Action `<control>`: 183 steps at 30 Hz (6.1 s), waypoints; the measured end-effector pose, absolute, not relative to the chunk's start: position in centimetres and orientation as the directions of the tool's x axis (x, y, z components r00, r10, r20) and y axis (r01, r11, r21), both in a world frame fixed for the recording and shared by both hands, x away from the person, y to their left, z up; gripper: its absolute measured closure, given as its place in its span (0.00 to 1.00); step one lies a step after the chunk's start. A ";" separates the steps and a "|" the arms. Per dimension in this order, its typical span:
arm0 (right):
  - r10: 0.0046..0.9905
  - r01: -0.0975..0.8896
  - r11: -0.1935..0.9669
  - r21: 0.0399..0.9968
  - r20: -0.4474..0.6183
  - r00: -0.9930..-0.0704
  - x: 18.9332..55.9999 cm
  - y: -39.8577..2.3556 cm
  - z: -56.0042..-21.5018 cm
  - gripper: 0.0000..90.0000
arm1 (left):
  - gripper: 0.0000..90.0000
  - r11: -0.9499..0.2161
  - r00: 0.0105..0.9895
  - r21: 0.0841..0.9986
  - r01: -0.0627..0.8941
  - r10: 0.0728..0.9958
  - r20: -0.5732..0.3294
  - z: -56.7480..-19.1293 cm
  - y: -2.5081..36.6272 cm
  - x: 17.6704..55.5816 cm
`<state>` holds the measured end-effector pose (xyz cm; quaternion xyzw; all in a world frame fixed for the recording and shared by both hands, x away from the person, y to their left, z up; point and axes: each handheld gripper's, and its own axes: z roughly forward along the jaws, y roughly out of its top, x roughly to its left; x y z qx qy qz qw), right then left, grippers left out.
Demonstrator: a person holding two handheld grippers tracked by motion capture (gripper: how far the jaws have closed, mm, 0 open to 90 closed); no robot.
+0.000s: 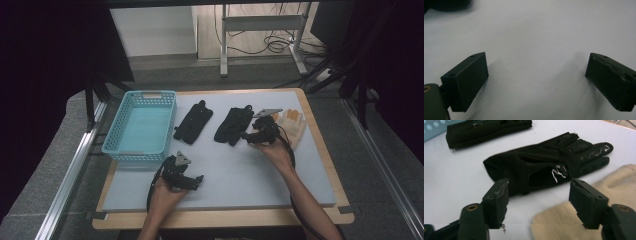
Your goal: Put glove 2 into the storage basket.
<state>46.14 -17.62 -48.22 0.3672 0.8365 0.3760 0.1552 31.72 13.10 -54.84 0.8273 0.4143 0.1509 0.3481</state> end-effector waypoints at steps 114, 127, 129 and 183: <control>0.608 0.477 0.525 0.705 0.082 -0.790 49.6 -2.7 -50.5 0.72 | 0.06 -0.414 0.611 0.700 0.582 0.790 -0.041 -54.8 13.1 31.7; 0.692 0.524 0.482 0.703 0.061 -0.719 51.7 -1.1 -52.4 0.48 | 0.06 -0.414 0.612 0.700 0.582 0.790 -0.041 -54.8 13.1 31.7; 0.695 0.522 0.490 0.698 0.049 -0.718 51.8 -0.9 -52.5 0.48 | 0.06 -0.414 0.612 0.700 0.582 0.790 -0.041 -54.8 13.1 31.7; 0.657 0.450 0.524 0.723 -0.008 -0.754 45.4 -11.4 -42.9 0.97 | 0.06 -0.412 0.611 0.702 0.581 0.790 -0.041 -54.9 13.1 31.8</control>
